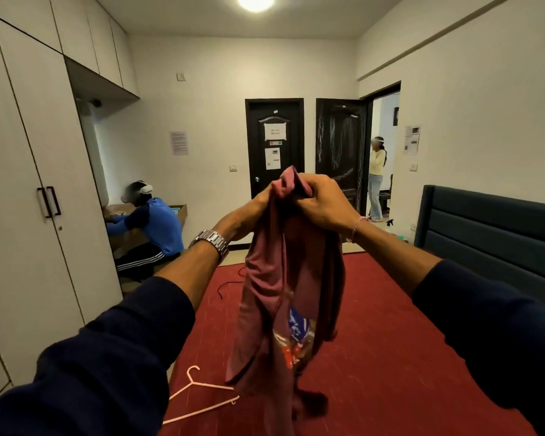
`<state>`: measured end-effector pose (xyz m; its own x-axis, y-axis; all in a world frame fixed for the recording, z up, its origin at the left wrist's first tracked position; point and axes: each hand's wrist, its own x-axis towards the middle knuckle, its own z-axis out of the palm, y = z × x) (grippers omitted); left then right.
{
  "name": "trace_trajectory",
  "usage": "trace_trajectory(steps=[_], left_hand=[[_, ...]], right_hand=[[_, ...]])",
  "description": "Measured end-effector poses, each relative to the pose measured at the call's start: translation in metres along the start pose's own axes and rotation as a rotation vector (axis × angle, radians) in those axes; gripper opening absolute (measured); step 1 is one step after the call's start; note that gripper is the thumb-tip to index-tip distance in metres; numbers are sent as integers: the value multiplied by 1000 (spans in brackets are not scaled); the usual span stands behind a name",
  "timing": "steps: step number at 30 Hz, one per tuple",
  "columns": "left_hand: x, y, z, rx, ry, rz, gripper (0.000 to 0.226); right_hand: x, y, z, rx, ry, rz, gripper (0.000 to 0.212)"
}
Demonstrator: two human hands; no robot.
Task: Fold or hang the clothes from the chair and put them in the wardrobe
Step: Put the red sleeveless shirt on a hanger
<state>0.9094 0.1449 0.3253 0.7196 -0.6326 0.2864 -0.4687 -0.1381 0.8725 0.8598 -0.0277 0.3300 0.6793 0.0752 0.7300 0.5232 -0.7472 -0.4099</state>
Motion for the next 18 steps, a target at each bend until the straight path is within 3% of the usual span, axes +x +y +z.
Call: trace_trajectory(steps=[1, 4, 5, 7, 9, 14, 18], left_hand=[[1, -1, 0, -61, 18, 30, 81], [0, 3, -3, -271, 100, 109, 55], [0, 3, -3, -334, 78, 105, 57], [0, -5, -4, -339, 16, 74, 83], [-4, -10, 0, -229, -8, 56, 83], [-6, -21, 6, 117, 87, -52, 8], [3, -46, -1, 463, 294, -183, 12]], right_hand=[[2, -4, 1, -30, 21, 54, 22], [8, -21, -1, -284, 159, 210, 51], [11, -23, -2, -357, 200, 252, 55], [15, -25, -4, -424, 227, 287, 54], [19, -23, -5, -461, 231, 304, 45], [16, -20, -20, -398, 189, 340, 44], [15, -12, -35, -364, 273, 360, 37]])
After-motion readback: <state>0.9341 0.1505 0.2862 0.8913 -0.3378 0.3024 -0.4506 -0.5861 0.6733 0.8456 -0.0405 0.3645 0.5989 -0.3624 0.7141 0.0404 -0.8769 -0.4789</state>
